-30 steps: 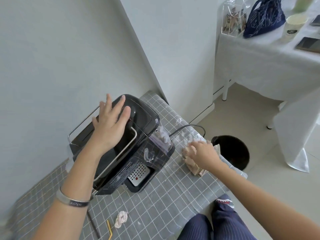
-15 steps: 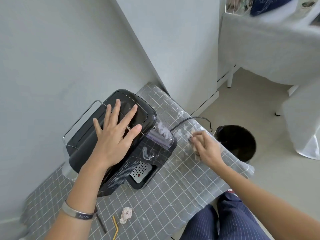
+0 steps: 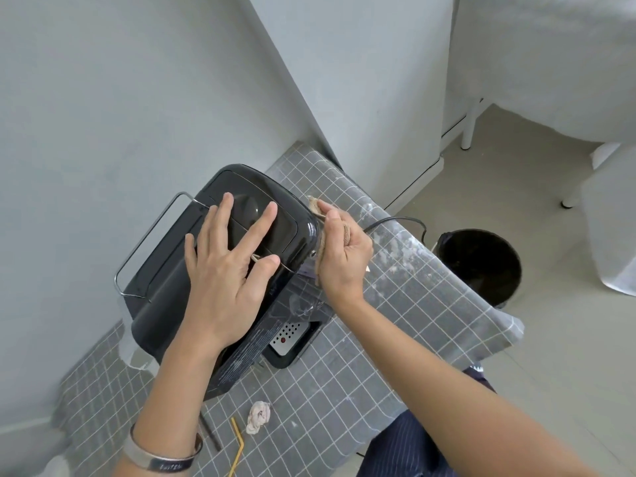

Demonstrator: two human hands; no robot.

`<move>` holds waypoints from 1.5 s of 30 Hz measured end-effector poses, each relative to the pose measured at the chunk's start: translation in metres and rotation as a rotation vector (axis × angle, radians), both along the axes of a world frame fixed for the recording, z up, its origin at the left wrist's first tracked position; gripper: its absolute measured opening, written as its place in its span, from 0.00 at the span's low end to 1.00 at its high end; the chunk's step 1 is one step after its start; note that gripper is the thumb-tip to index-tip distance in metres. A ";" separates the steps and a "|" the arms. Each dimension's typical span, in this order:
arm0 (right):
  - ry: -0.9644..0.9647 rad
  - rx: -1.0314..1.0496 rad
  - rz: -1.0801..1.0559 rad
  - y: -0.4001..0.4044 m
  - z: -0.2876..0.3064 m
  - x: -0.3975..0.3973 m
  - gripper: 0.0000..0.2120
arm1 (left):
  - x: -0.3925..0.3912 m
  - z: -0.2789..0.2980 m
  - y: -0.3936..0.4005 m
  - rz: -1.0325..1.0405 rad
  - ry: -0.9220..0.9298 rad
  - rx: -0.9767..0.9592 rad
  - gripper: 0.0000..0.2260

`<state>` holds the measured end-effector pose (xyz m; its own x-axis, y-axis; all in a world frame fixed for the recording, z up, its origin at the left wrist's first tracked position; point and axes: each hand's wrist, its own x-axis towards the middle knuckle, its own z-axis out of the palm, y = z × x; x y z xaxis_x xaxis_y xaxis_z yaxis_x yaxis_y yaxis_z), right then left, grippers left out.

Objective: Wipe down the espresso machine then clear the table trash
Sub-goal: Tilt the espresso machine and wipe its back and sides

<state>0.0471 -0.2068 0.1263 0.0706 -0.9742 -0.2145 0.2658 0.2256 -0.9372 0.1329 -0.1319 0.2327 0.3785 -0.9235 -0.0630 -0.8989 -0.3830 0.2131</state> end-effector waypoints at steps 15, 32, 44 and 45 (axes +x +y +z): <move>0.032 0.288 -0.014 0.056 -0.028 -0.004 0.18 | -0.005 0.000 0.003 0.000 -0.003 -0.009 0.26; 0.004 0.159 0.325 -0.043 -0.034 0.000 0.15 | -0.002 0.000 0.000 0.007 0.003 -0.007 0.27; 0.061 0.255 0.000 0.046 -0.024 0.004 0.17 | -0.004 -0.002 0.003 0.000 -0.018 -0.032 0.27; 0.053 0.186 -0.006 0.048 -0.011 0.004 0.16 | -0.004 -0.002 0.003 0.001 -0.018 -0.033 0.27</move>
<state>0.0513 -0.1584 0.1153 0.0487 -0.9179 -0.3938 0.2196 0.3945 -0.8923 0.1289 -0.1286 0.2304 0.3803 -0.9245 -0.0260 -0.9023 -0.3770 0.2091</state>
